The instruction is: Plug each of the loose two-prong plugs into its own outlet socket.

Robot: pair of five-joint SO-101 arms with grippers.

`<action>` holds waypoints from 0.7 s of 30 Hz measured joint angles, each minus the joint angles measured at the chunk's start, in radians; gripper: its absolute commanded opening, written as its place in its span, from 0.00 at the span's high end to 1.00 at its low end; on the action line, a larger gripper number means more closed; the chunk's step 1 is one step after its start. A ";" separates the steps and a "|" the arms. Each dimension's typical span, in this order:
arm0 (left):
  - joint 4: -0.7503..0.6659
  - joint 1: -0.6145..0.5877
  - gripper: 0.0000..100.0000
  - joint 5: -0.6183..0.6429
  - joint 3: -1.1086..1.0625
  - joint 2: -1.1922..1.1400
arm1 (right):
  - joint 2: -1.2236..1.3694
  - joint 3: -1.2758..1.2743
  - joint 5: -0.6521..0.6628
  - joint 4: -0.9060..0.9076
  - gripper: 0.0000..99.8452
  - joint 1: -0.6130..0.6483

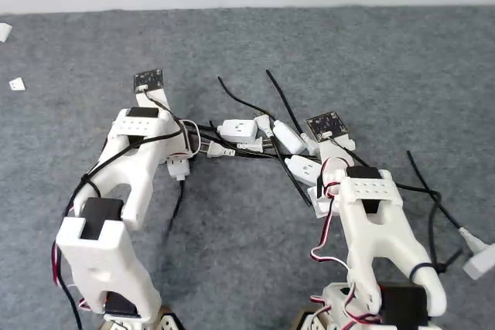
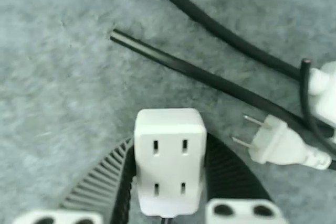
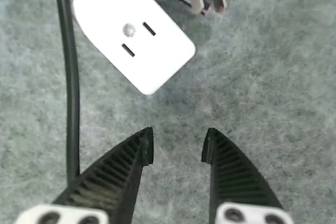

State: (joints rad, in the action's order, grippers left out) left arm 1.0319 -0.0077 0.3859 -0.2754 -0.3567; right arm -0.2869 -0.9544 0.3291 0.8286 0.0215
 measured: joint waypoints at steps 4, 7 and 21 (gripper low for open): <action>-0.002 0.000 0.99 0.000 0.000 0.000 | 0.000 0.000 0.000 0.000 0.84 0.000; 0.015 0.000 0.99 0.000 -0.002 0.009 | 0.000 0.000 0.000 0.000 0.84 0.000; -0.117 0.071 0.99 0.015 -0.620 0.497 | 0.000 0.000 0.000 0.000 0.84 0.000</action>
State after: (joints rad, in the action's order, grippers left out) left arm 0.9152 0.0629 0.4012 -0.8953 0.1404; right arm -0.2869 -0.9544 0.3291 0.8286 0.0215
